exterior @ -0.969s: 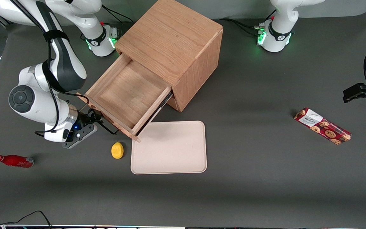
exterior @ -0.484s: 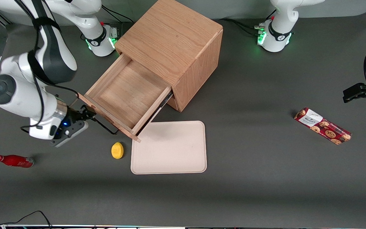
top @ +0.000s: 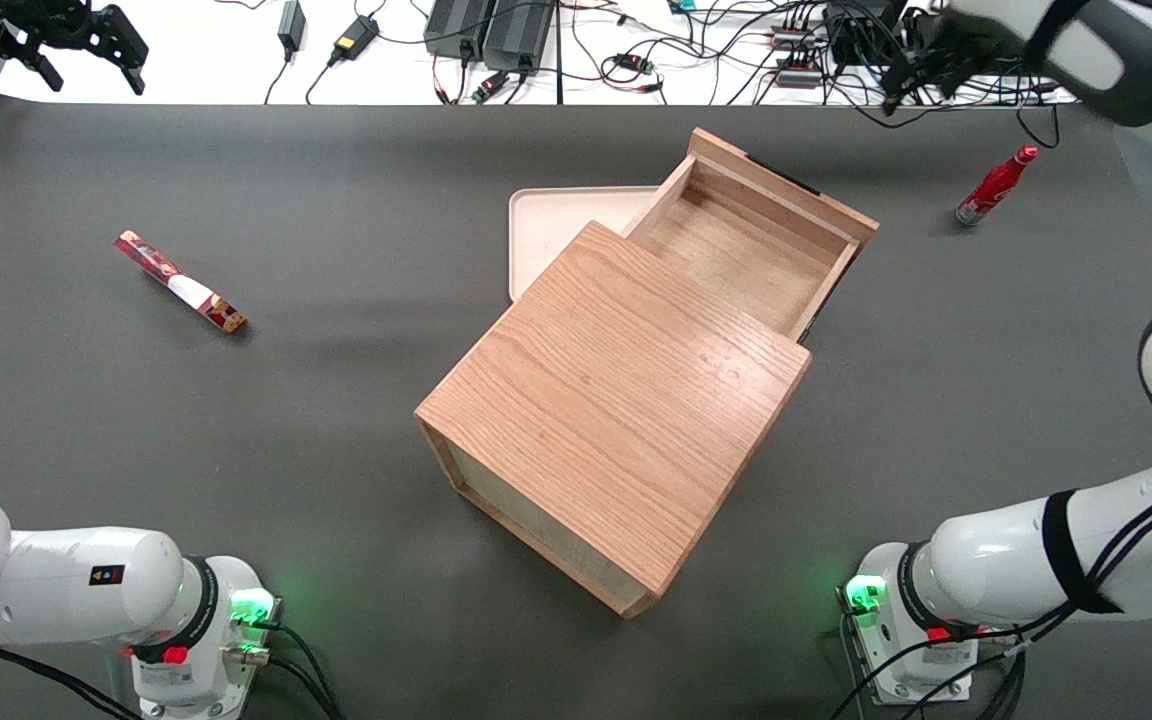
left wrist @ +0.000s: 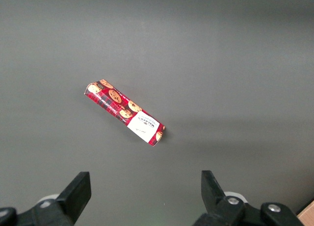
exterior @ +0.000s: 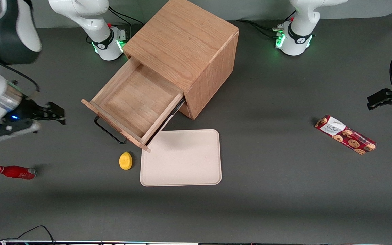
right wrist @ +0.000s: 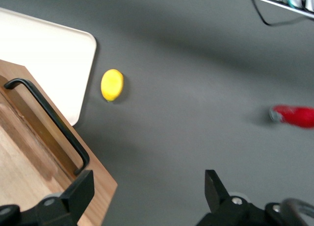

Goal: Open upper drawer

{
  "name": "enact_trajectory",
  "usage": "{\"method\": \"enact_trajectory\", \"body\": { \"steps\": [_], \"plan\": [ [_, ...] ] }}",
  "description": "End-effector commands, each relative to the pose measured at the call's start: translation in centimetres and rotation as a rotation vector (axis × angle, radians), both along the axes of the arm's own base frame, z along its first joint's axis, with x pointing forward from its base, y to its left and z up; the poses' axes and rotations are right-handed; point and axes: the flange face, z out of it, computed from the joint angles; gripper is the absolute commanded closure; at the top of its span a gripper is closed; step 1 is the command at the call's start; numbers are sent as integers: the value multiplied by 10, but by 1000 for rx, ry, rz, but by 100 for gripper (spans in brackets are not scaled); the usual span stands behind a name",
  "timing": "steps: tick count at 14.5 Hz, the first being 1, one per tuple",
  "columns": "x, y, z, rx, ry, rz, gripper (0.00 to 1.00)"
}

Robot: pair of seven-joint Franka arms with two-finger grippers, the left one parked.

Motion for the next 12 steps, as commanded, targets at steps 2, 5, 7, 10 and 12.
{"method": "enact_trajectory", "body": {
  "steps": [2, 5, 7, 10, 12],
  "plan": [
    [-31, -45, 38, 90, -13, -194, 0],
    [-59, -56, 68, 95, -8, -305, 0],
    [-67, -54, 75, 89, -3, -343, 0],
    [-74, -56, 77, 43, 18, -372, 0],
    [-75, -55, 77, 43, 21, -370, 0]
  ]
}}
